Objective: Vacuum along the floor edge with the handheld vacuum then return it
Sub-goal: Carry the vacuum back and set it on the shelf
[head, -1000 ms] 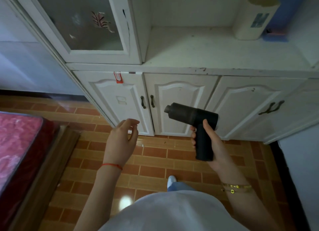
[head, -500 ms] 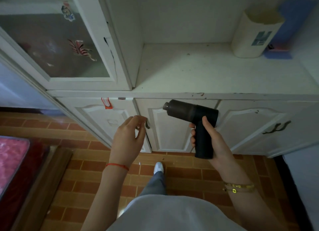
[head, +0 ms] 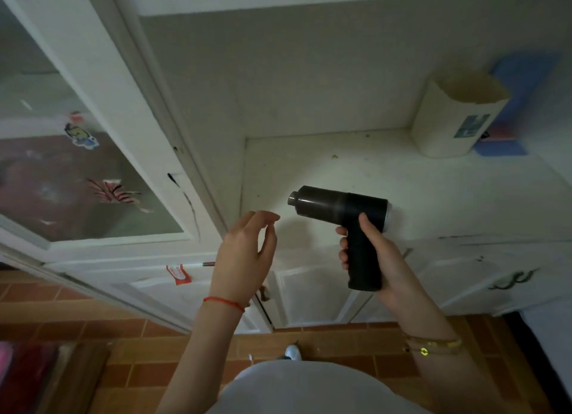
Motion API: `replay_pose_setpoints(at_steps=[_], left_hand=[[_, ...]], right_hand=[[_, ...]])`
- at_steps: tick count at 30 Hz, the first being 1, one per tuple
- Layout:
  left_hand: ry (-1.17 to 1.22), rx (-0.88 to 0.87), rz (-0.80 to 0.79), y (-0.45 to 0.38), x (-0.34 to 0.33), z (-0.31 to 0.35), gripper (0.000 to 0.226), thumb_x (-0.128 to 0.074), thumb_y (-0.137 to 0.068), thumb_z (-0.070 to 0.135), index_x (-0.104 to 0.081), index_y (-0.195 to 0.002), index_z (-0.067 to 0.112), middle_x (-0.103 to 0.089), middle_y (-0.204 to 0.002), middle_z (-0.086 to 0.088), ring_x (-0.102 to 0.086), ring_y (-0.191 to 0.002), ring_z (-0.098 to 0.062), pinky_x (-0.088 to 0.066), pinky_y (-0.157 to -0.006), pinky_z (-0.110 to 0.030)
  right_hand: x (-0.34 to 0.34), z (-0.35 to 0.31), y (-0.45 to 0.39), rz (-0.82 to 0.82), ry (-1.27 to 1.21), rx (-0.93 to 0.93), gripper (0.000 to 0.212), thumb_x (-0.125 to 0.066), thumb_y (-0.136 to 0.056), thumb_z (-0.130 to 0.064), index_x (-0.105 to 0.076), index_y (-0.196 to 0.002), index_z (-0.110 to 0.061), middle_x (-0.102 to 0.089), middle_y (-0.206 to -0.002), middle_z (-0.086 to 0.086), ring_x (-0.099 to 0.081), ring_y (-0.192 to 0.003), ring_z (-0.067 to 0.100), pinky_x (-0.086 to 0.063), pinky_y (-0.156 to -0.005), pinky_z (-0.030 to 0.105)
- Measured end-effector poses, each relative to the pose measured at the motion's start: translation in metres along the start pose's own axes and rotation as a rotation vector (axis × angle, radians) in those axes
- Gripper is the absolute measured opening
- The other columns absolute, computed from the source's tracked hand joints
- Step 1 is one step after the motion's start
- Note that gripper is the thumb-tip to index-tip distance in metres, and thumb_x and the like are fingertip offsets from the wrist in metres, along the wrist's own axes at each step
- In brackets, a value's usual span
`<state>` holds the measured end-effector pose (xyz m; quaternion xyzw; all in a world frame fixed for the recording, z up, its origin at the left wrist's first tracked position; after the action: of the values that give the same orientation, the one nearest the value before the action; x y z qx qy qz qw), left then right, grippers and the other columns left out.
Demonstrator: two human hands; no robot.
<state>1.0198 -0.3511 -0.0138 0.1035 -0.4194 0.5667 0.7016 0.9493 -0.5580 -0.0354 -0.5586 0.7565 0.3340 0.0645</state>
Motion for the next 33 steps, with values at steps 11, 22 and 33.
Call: replay_pose_setpoints(at_steps=[11, 22, 33], left_hand=[[-0.093, 0.026, -0.043, -0.067, -0.041, -0.026, 0.024, -0.055, -0.092, 0.007, -0.067, -0.113, 0.009, -0.066, -0.114, -0.008, -0.06, -0.106, -0.029, -0.048, -0.094, -0.043], [-0.221, 0.161, -0.017, -0.115, -0.075, -0.048, 0.034, -0.054, -0.09, 0.011, -0.061, -0.124, 0.012, -0.06, -0.127, -0.008, -0.051, -0.12, -0.029, -0.032, -0.103, -0.037], [-0.262, 0.186, -0.092, -0.134, -0.089, -0.066, 0.039, -0.051, -0.091, 0.011, -0.058, -0.129, 0.011, -0.055, -0.133, -0.01, -0.048, -0.124, -0.029, -0.035, -0.101, -0.036]], right_hand=[[-0.025, -0.048, -0.086, 0.06, 0.148, 0.068, 0.043, -0.063, -0.089, -0.039, -0.067, -0.103, 0.001, -0.062, -0.072, 0.007, -0.058, -0.059, 0.018, -0.051, -0.056, 0.028], [-0.055, -0.083, -0.205, 0.022, 0.179, 0.025, 0.043, -0.064, -0.091, -0.036, -0.062, -0.113, 0.001, -0.063, -0.081, 0.01, -0.059, -0.063, 0.02, -0.049, -0.061, 0.032], [-0.079, -0.088, -0.276, 0.031, 0.224, -0.061, 0.039, -0.065, -0.09, -0.039, -0.062, -0.104, -0.003, -0.063, -0.08, 0.011, -0.059, -0.067, 0.022, -0.051, -0.069, 0.036]])
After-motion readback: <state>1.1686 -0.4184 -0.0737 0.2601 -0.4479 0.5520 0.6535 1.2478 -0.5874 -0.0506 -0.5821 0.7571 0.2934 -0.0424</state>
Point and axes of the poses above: each hand's wrist, its own y-axis away from the middle knuckle, its own x-axis out of the back of the hand, z = x × y, the point moved 1 cm from there along -y, towards the middle knuckle
